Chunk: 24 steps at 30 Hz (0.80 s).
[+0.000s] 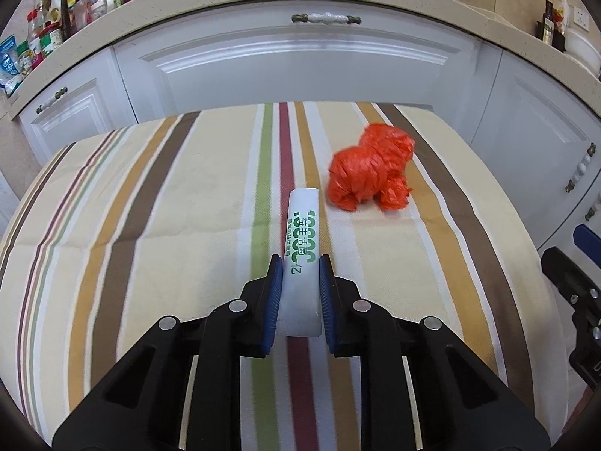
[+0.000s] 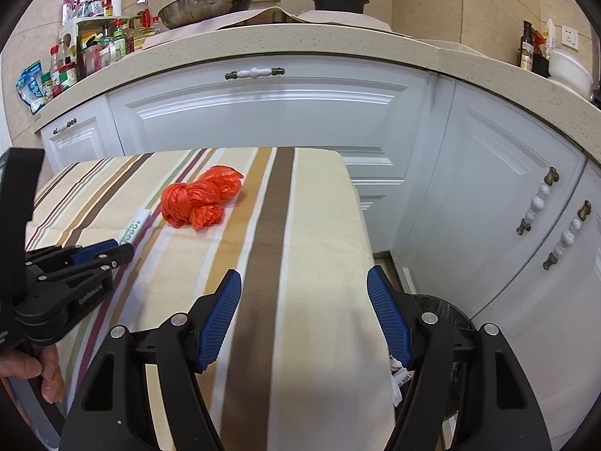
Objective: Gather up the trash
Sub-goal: 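Grasp the last white tube with the left gripper while the right gripper grasps the red-orange bag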
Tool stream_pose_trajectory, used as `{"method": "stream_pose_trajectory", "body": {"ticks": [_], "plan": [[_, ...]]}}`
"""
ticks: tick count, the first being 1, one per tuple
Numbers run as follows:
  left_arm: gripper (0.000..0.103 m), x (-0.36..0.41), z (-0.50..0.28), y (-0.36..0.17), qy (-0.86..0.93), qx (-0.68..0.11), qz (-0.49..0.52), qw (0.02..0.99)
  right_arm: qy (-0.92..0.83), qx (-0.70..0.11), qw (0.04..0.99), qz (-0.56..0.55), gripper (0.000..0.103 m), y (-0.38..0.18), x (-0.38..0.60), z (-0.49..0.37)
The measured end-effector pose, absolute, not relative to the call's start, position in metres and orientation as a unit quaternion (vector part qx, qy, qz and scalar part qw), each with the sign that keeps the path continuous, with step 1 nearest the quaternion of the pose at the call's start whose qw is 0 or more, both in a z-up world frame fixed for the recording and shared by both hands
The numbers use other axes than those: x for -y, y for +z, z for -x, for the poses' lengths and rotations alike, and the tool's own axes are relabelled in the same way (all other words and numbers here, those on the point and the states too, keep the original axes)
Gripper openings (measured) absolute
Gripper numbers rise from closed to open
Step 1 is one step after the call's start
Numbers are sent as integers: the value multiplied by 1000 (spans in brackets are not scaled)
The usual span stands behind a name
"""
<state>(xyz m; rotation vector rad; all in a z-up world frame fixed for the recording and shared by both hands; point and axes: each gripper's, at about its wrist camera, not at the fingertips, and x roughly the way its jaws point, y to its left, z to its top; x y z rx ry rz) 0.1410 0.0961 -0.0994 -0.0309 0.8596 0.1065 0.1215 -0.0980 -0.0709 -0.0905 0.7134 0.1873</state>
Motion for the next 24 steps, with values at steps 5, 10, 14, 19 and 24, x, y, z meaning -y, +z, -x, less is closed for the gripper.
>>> {"method": "stream_pose_trajectory", "body": {"ticks": [5,10,14,19,24], "plan": [[19,-114,-138,-81,69,-393,17,917,104,-348,930,48,68,-70,82,-128],[19,-134,-137,-69,83,-380,23,921,121,-352,927,44,68,-70,64,-137],[19,-151,-136,-62,97,-372,31,923,132,-349,927,45,68,-67,47,-146],[19,-172,-134,-53,115,-359,38,926,141,-346,927,45,71,-66,25,-160],[19,-189,-131,-48,133,-347,41,927,142,-351,924,46,73,-70,5,-178]]}}
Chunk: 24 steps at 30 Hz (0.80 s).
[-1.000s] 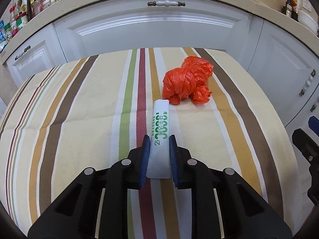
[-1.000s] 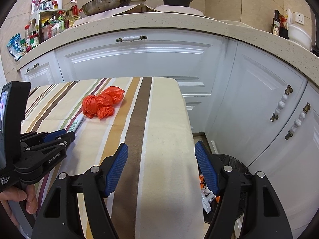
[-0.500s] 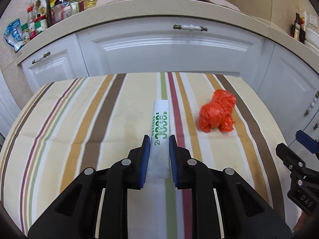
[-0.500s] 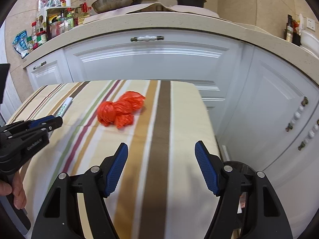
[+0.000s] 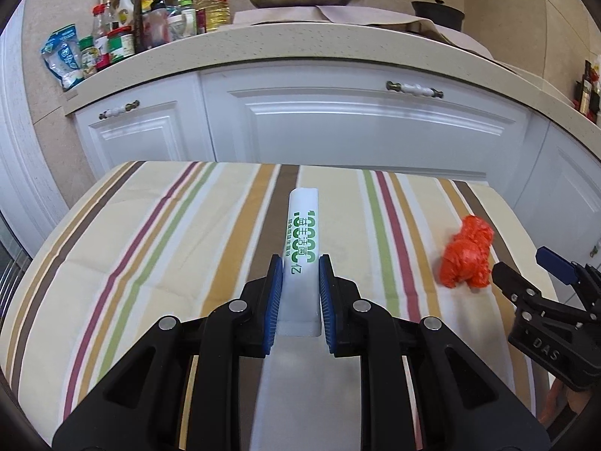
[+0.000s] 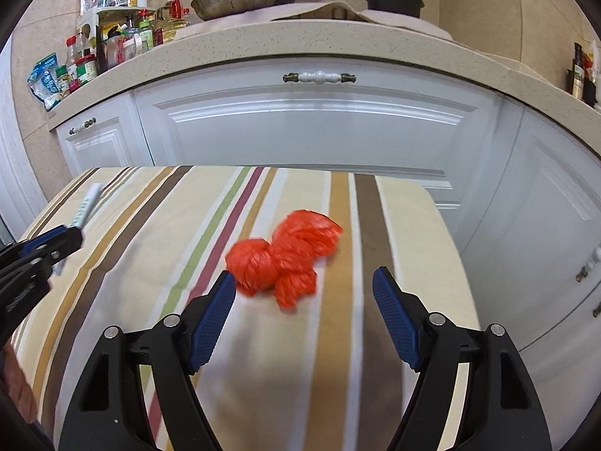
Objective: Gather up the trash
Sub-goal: 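Grasp the last white tube with the left gripper while the right gripper grasps the red-orange bag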
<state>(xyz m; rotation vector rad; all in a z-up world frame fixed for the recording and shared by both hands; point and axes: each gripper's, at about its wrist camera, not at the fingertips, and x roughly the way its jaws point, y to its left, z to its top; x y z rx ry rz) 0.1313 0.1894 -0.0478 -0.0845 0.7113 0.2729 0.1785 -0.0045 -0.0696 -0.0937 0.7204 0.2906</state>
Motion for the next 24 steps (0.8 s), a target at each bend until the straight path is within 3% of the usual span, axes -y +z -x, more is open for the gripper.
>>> {"method": "stream_pose_trajectory", "body": {"ticks": [13,15,17,24], "plan": [[19,-212,-131,-55,147,-354,55,922,152,-401,903,21,81,-94,-23,-222],[19,-212,-131,-57,146,-356,56,921,163,-406,899,16,78,-97,-25,-221],[19,-212,-131,-59,146,-358,57,921,171,-409,896,16,61,-100,-26,-219],[19,-210,-131,-59,144,-359,57,920,178,-387,904,18,56,-92,-24,-209]]}}
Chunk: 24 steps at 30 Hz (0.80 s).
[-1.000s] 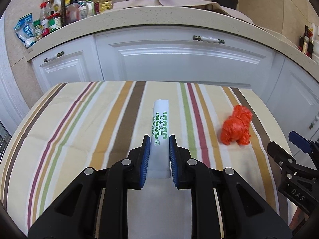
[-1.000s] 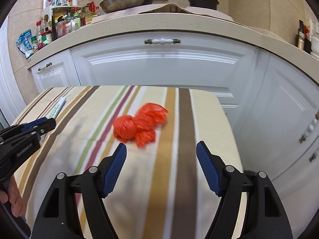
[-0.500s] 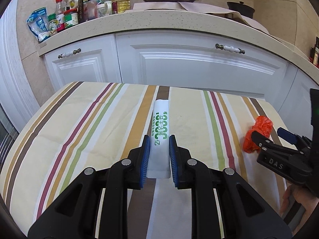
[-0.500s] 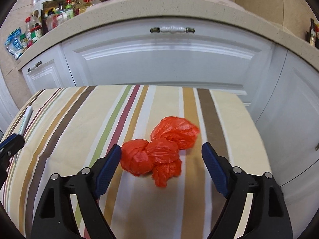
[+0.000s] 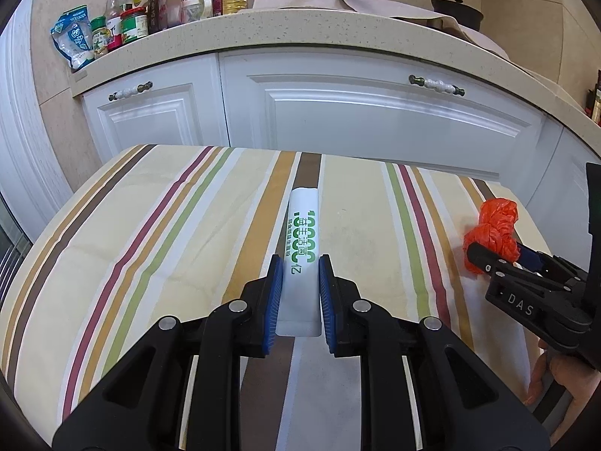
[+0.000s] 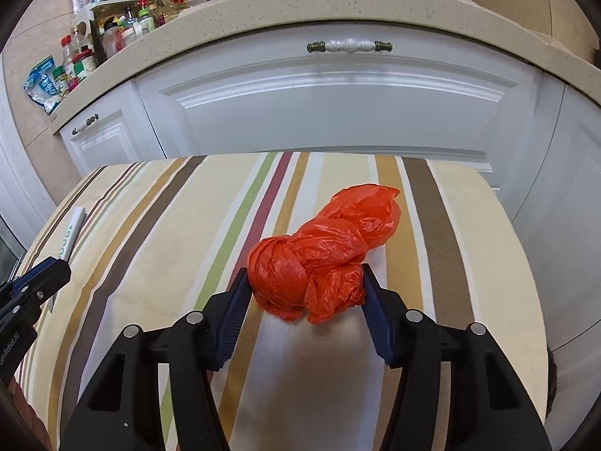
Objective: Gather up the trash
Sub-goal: 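Grasp the last white tube with the left gripper while the right gripper grasps the red-orange bag, then carry tube and red bag over the black bin and open both grippers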
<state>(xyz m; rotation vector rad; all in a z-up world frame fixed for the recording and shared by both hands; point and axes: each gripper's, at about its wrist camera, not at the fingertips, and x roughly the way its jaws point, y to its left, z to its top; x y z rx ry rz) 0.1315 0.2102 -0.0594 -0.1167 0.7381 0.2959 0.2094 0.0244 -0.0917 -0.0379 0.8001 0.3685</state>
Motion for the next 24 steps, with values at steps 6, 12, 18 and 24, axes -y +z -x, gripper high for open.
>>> {"method": "stream_pose_trajectory", "body": {"ticks": [6,12,18,24], "plan": [[19,-200,-127,-57,137,-357,53,923,176,-374,910,22,56,-84,-12,-190],[19,-185,-117,-53,125,-355,47,925,162,-363,917,24,56,-77,12,-166],[19,-159,-103,-45,106,-348,37,931,134,-348,927,26,56,-67,43,-139],[19,-122,-89,-37,72,-340,23,937,108,-334,936,21,56,-54,78,-114]]}}
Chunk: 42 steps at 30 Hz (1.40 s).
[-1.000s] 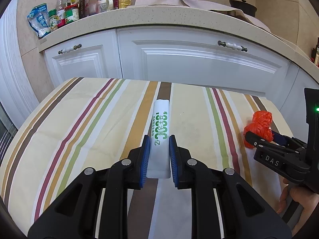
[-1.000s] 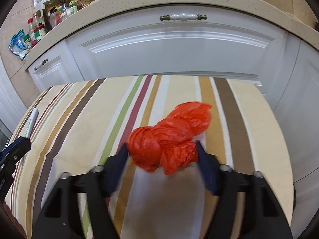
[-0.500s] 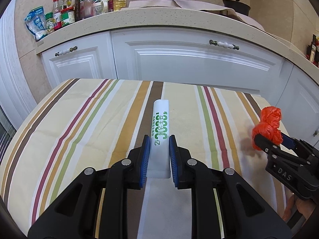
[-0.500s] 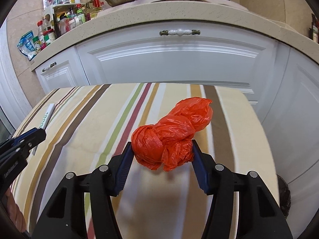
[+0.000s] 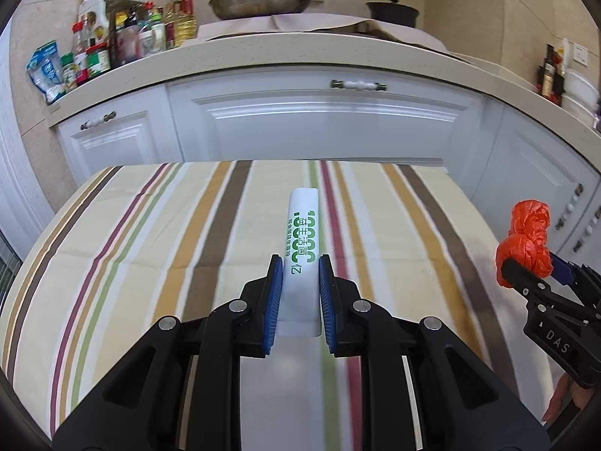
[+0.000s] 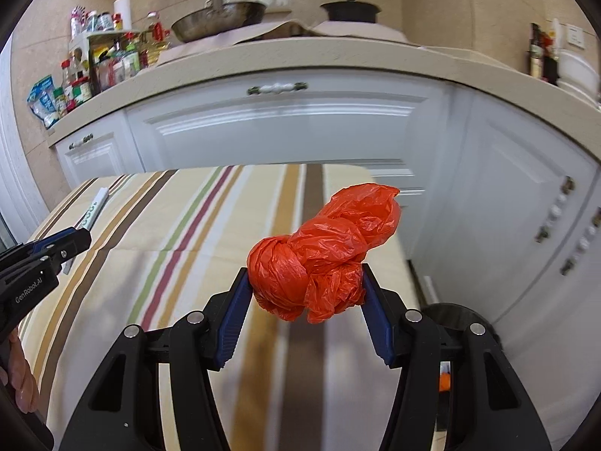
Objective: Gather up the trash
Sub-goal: 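Carry tube and red bag over the black bin and open both grippers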
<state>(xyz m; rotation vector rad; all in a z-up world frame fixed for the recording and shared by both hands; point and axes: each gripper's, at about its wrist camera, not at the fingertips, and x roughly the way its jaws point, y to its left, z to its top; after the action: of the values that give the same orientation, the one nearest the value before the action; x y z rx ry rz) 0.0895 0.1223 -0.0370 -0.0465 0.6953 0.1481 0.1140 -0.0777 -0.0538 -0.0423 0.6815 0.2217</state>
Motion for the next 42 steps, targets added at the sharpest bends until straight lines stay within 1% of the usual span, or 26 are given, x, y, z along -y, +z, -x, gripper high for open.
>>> {"method": "stream_pose_trajectory", "body": {"ticks": [10,22,31,42], "plan": [[19,-46,-74,-27,0,-329,-10,944,56,-311,949,4,56,-38,140,-81],[19,36,-71,-25,-67,-327,-40,942,-6,-306,952,-20,56,-41,216,-53],[19,89,-76,-35,-100,-329,-59,937,-35,-315,948,-25,56,-51,255,-51],[19,142,-100,-49,-127,-320,-84,935,-49,-335,941,-30,56,-71,282,-72]]}}
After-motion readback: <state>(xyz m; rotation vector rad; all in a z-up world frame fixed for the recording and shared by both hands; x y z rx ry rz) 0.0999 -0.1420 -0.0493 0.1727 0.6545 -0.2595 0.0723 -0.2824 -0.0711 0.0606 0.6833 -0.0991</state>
